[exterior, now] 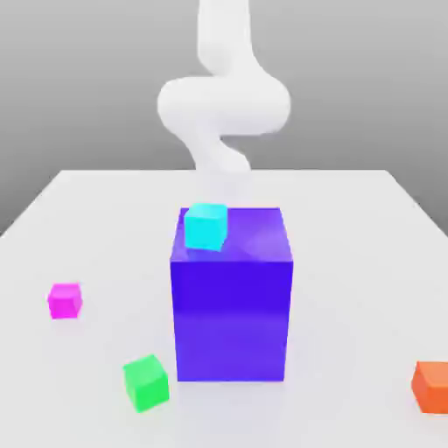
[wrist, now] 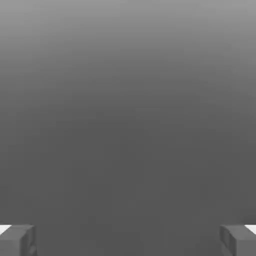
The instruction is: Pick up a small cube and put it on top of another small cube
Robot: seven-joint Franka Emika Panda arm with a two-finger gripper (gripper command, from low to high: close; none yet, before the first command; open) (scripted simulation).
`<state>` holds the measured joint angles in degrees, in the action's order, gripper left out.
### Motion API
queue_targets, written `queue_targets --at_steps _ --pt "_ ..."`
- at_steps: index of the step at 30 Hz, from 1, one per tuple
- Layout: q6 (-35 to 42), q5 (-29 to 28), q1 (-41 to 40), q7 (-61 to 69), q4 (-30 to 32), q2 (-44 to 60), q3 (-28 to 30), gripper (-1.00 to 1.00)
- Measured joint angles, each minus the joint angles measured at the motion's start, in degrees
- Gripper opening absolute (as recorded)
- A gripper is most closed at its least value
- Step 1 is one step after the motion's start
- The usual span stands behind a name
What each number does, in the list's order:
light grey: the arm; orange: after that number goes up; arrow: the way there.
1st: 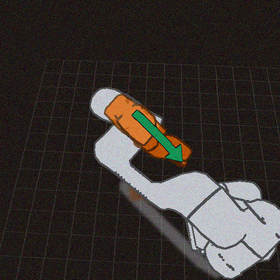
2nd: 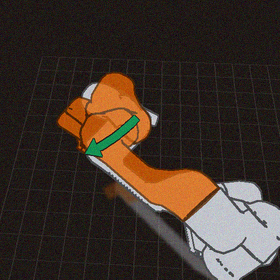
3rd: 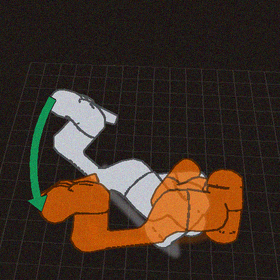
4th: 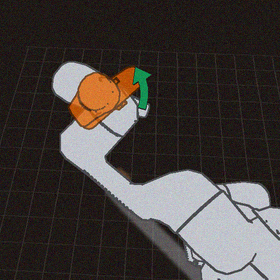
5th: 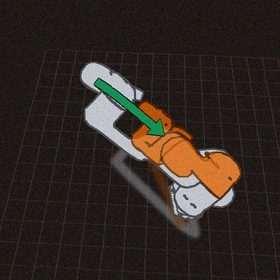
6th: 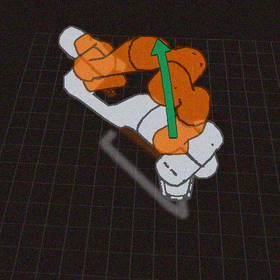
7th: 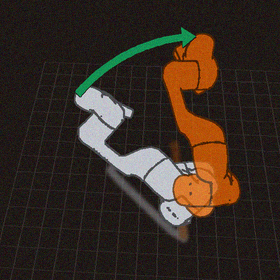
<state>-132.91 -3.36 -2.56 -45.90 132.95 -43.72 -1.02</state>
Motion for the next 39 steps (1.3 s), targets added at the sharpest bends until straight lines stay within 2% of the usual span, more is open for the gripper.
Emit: queue_targets --at_steps 11,21,30,39 --pt "-3.86 -14.13 -10.26 0.31 4.84 10.41 -1.47 0.0" --pt "-6.6 -24.06 -17.4 2.65 8.93 20.17 1.64 0.0" --pt "-9.94 -29.07 -22.59 7.61 12.84 28.34 6.7 0.0" --pt "-14.89 -29.62 -26.55 15.69 17.17 35.43 12.77 0.0"
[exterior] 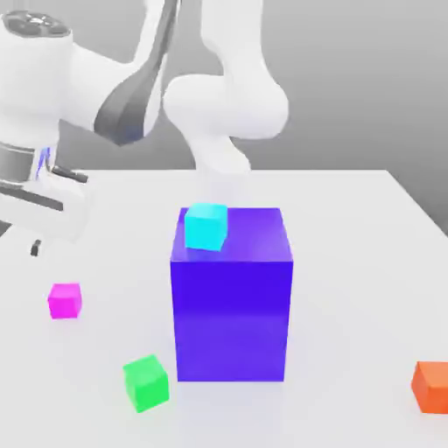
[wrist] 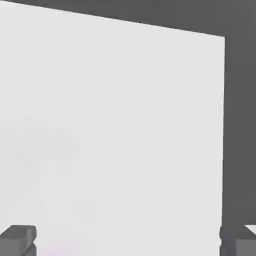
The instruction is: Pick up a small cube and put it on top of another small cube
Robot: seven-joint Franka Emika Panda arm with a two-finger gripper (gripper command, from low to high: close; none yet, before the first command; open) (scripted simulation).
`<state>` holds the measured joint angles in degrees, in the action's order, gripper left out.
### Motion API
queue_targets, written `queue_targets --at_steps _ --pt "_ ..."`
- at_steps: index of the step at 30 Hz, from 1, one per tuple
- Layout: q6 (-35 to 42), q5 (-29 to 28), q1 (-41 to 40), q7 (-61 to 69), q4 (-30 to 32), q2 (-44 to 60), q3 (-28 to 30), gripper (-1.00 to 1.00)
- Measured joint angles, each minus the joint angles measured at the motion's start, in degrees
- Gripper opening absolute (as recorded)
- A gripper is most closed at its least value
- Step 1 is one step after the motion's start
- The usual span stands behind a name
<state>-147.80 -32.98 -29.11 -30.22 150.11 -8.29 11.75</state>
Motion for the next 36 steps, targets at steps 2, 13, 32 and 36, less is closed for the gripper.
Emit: queue_targets --at_steps 2,13,32,36 --pt "-1.32 0.57 -0.83 2.27 1.03 1.39 1.21 0.0" --pt "-9.67 10.18 -5.52 19.41 7.22 7.44 6.26 0.0" --pt "-20.9 46.21 -9.57 54.17 10.77 15.07 1.47 0.0" --pt "-23.67 50.84 -12.51 57.69 10.0 18.87 -2.53 0.0"
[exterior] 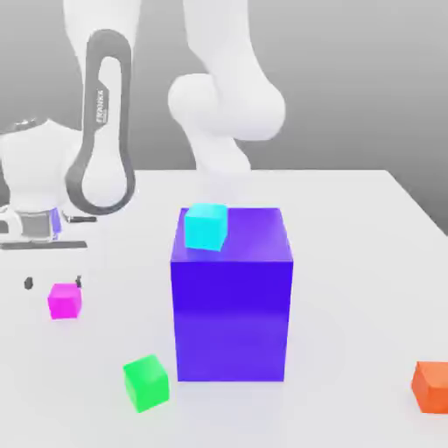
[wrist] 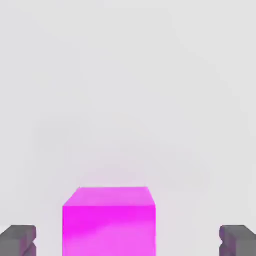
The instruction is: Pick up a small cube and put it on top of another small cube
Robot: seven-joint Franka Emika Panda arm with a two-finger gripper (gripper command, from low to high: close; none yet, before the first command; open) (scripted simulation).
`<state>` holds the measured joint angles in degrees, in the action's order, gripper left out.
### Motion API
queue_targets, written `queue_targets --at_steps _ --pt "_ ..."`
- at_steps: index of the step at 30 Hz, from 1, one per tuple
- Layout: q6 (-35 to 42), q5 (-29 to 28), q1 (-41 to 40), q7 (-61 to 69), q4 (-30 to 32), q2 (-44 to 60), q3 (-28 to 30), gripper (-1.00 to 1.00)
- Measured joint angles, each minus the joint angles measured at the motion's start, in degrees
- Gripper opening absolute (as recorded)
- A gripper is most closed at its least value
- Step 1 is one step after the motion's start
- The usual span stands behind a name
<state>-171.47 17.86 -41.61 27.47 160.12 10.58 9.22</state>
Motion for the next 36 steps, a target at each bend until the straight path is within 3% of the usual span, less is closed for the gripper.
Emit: queue_targets --at_steps 5,6,13,19,31,36 --pt "-4.46 3.02 -4.17 2.79 -0.59 5.84 -4.78 0.0" --pt "-4.97 3.16 -4.53 2.96 -0.64 6.52 -5.16 -1.0" --pt "-4.74 3.1 -4.57 2.9 -0.63 6.37 -5.19 -1.0" --pt "0.0 -0.87 -1.12 -0.63 0.04 0.01 -0.91 -1.0" --pt "6.8 -15.88 0.58 -11.22 2.82 -8.9 4.76 -1.0" --pt "9.08 -29.92 0.16 -16.98 2.29 -9.36 5.73 -1.0"
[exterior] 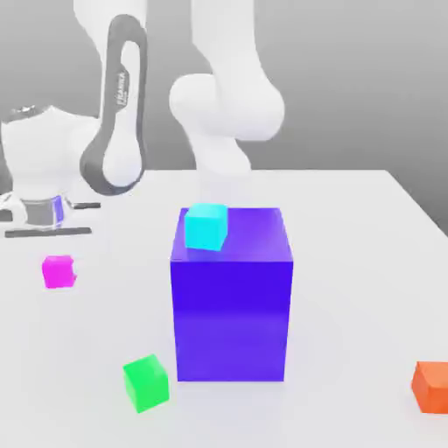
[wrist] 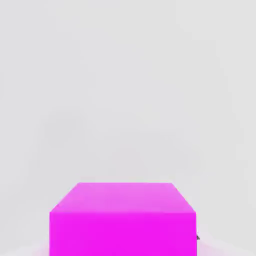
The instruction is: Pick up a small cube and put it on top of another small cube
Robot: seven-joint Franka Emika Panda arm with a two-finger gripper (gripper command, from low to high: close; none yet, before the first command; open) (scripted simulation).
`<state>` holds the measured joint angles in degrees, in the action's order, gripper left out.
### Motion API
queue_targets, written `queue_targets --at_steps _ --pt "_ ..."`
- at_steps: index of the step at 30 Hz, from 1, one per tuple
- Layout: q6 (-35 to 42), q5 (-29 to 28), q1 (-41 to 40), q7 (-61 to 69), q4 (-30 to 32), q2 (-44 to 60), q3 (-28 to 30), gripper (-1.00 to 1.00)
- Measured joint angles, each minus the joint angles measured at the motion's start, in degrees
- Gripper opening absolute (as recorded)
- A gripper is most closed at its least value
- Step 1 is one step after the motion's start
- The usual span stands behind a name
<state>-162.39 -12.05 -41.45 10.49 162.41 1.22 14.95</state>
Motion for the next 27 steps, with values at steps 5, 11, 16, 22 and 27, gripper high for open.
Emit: queue_targets --at_steps 5,11,16,22,27 --pt "3.24 -12.39 -0.46 -3.91 -1.3 -0.95 0.03 -1.0" --pt "7.7 -22.6 0.34 -5.28 -2.92 -3.22 -0.4 -1.0" --pt "11.32 -28.35 1.07 -4.43 -4.12 -5.9 -1.26 -1.0" --pt "15.21 -32.59 1.9 -1.56 -5.32 -9.76 -2.94 -1.0" --pt "17.8 -34.56 2.97 1.93 -6.12 -13.31 -4.34 -1.0"
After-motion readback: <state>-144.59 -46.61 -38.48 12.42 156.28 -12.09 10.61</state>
